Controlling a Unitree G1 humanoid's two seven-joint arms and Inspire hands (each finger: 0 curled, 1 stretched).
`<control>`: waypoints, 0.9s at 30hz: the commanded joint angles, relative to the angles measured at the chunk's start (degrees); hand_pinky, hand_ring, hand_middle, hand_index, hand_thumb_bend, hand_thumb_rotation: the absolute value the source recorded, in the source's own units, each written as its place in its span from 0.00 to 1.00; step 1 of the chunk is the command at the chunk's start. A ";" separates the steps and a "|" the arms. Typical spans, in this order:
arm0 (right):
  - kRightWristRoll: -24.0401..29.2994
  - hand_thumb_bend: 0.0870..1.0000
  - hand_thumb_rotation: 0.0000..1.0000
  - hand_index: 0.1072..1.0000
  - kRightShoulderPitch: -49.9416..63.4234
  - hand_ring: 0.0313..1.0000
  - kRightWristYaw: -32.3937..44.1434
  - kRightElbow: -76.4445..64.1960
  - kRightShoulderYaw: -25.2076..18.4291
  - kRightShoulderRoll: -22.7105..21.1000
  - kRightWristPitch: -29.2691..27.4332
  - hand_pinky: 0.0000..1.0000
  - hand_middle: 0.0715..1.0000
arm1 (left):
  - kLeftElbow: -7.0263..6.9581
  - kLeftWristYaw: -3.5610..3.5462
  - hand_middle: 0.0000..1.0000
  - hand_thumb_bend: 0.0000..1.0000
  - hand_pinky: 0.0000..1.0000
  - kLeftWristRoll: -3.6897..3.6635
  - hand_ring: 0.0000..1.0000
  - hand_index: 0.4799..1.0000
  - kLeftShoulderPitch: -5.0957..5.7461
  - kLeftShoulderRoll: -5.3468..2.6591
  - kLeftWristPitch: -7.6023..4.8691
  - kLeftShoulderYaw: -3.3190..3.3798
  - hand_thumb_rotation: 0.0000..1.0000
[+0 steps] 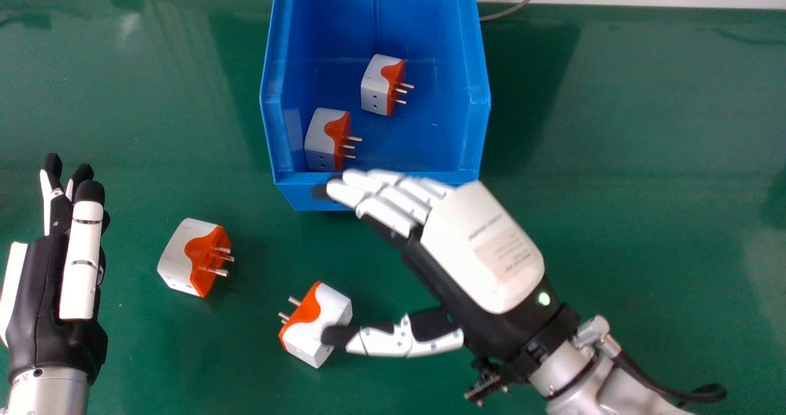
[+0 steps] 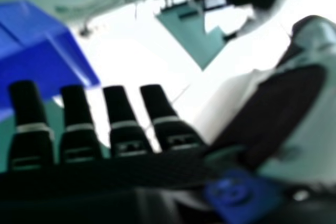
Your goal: Pick all objects and put in blue box
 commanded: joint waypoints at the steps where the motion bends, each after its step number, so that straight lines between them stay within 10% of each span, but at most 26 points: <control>1: -0.76 0.34 0.73 0.80 -0.42 0.79 -0.13 0.89 0.80 0.18 -1.64 0.65 0.83 | -1.46 -0.15 1.00 0.43 1.00 -0.53 1.00 0.98 0.06 0.38 -0.66 0.42 0.93; 27: -6.51 0.38 0.64 0.82 -17.24 0.80 1.96 24.18 8.33 8.91 0.61 0.67 0.83 | -2.53 0.32 1.00 0.44 1.00 0.12 1.00 1.00 -0.40 0.50 0.80 0.18 0.92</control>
